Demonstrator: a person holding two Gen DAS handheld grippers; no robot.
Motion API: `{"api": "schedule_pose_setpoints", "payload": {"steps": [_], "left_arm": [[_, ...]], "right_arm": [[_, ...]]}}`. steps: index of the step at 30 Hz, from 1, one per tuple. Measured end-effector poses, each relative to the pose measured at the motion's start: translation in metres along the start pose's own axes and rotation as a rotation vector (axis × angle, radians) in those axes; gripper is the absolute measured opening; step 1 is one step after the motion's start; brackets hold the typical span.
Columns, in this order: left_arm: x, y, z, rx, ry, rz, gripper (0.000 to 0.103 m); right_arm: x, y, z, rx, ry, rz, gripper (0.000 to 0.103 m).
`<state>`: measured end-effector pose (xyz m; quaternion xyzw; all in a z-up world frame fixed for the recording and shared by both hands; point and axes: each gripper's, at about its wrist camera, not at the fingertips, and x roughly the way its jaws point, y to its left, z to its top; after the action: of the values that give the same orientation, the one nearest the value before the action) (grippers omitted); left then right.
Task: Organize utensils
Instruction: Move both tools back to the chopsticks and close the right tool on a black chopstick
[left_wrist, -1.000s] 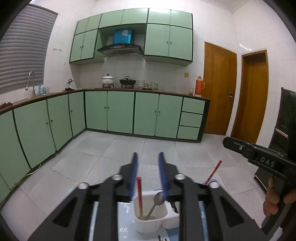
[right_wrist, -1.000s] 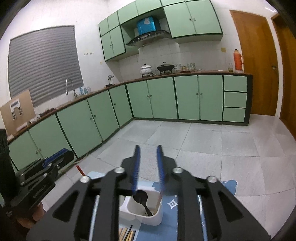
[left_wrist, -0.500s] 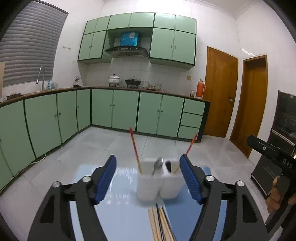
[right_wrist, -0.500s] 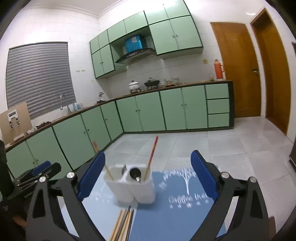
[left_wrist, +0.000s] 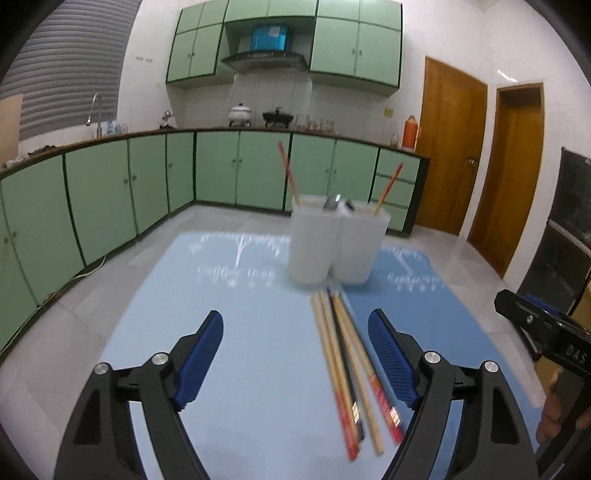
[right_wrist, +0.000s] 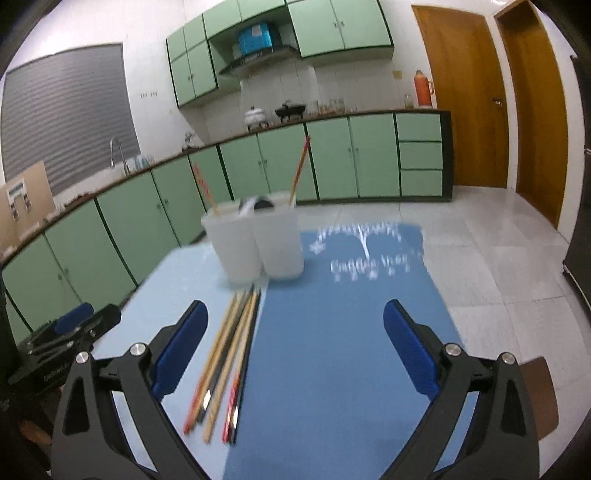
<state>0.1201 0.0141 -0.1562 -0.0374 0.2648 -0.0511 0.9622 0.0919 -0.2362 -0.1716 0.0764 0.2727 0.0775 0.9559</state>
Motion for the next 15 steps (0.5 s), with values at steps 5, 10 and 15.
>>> {"api": "schedule_pose_setpoints", "payload": {"steps": [5,10,15], "left_arm": [[-0.001,0.003,-0.033,-0.003,0.039,0.007,0.078],[0.0,0.008,-0.051,-0.012,0.051,0.011,0.077],[0.0,0.009,-0.066,-0.022,0.053,0.018,0.076]], "right_arm": [[0.005,0.014,-0.036,0.0,0.039,-0.011,0.093],[0.013,0.02,-0.059,-0.021,0.054,-0.02,0.08],[0.02,0.032,-0.078,-0.06,0.091,-0.027,0.068]]}}
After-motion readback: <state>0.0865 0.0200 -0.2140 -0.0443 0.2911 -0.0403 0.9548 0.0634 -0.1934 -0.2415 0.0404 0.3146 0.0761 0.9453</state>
